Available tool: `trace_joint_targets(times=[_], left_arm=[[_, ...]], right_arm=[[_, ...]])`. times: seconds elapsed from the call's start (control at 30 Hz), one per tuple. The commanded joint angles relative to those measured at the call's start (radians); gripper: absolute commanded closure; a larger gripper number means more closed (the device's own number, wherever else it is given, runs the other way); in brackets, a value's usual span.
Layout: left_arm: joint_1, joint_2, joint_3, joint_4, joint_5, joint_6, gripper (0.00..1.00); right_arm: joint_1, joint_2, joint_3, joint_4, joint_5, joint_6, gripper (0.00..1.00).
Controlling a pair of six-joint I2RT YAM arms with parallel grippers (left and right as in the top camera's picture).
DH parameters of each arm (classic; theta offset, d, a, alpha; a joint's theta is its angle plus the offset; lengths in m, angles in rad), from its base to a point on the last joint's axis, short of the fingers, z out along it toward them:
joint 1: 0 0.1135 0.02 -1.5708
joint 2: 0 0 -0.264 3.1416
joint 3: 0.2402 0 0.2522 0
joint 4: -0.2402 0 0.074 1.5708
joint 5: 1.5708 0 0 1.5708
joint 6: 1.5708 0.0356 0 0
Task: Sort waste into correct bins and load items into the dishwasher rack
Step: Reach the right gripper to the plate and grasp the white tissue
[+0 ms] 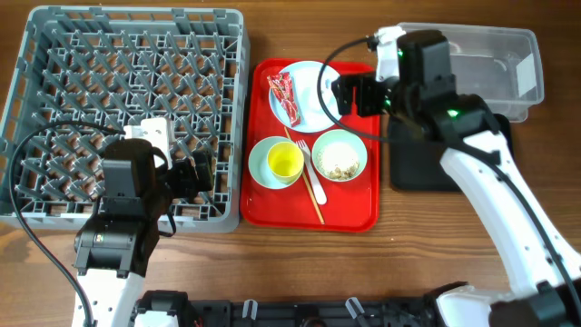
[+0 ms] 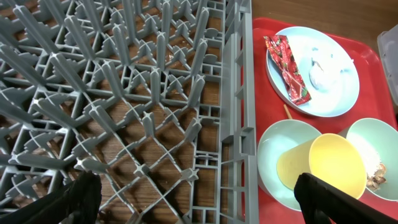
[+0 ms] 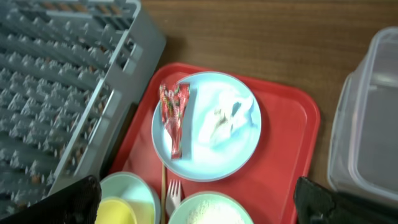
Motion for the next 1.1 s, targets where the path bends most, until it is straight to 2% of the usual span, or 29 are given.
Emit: trace_joint_targets(times=[0.0,0.33,0.67,0.87,0.93,1.07], left_arm=[[0.005,-0.011,0.021,0.003,-0.006,-0.003,0.00],[0.005,-0.011,0.021,0.003,-0.006,-0.003,0.00],[0.005,-0.011,0.021,-0.001,-0.006,-0.003,0.00],[0.005,-0.011,0.021,0.000,-0.006,-0.003,0.00],[0.005,-0.011,0.021,0.000,-0.006,-0.003,0.00],[0.005,-0.011,0.021,0.000,-0.006,-0.003,0.00]], right_arm=[[0.037,0.102,0.027,0.037,0.108,0.099,0.01],[0.086,0.360,0.027,0.208,0.151,0.286,0.07],[0.087,0.557,0.027,0.282,0.143,0.357,0.15],[0.087,0.579,0.027,0.309,0.148,0.365,0.34],[0.087,0.579,0.027,0.306,0.147,0.366,0.48],[0.089,0.579,0.027,0.293,0.147,0.367,0.64]])
